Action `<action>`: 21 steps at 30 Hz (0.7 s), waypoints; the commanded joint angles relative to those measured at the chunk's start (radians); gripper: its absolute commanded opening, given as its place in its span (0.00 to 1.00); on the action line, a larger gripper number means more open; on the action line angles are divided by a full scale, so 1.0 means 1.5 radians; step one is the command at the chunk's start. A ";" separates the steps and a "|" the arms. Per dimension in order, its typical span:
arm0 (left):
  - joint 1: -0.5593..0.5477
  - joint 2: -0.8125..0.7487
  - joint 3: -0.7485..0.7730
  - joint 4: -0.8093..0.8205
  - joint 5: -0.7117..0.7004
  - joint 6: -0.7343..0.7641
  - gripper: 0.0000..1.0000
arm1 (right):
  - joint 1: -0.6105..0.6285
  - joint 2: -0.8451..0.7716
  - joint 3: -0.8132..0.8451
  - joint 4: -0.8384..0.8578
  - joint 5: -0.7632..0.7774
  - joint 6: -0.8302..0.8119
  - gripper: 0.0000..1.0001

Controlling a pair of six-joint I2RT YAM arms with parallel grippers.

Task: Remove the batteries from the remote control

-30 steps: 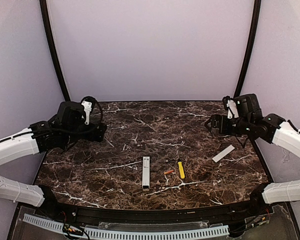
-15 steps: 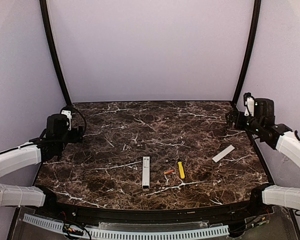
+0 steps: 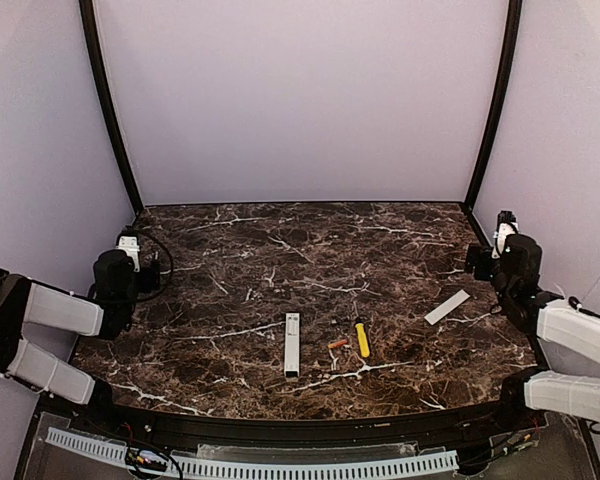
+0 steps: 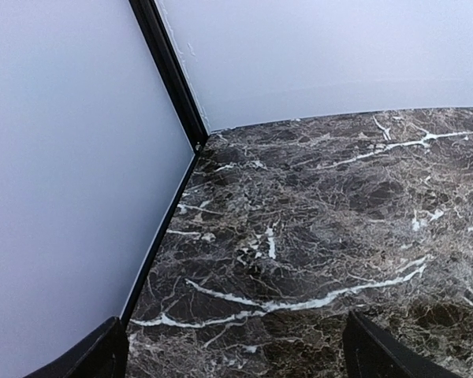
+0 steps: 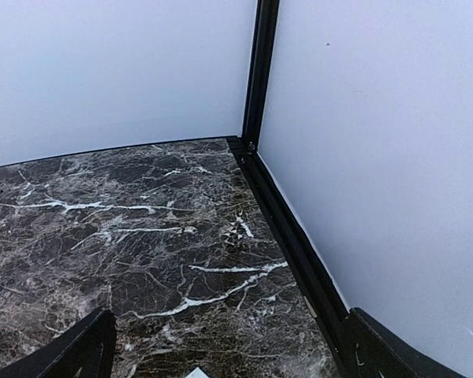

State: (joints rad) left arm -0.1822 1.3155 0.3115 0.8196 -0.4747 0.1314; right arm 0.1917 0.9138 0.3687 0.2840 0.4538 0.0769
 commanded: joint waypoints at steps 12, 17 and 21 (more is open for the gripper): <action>0.032 0.154 -0.059 0.288 0.085 0.013 0.93 | -0.018 0.215 -0.133 0.487 -0.093 -0.111 0.98; 0.036 0.182 -0.050 0.302 0.072 0.006 0.95 | -0.041 0.299 -0.137 0.631 -0.147 -0.150 0.99; 0.036 0.183 -0.048 0.303 0.071 0.006 0.98 | -0.068 0.362 -0.133 0.689 -0.178 -0.132 0.98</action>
State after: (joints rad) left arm -0.1345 1.5917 0.2390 1.2346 -0.3698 0.1543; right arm 0.1184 1.3907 0.1703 1.1179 0.2562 -0.1055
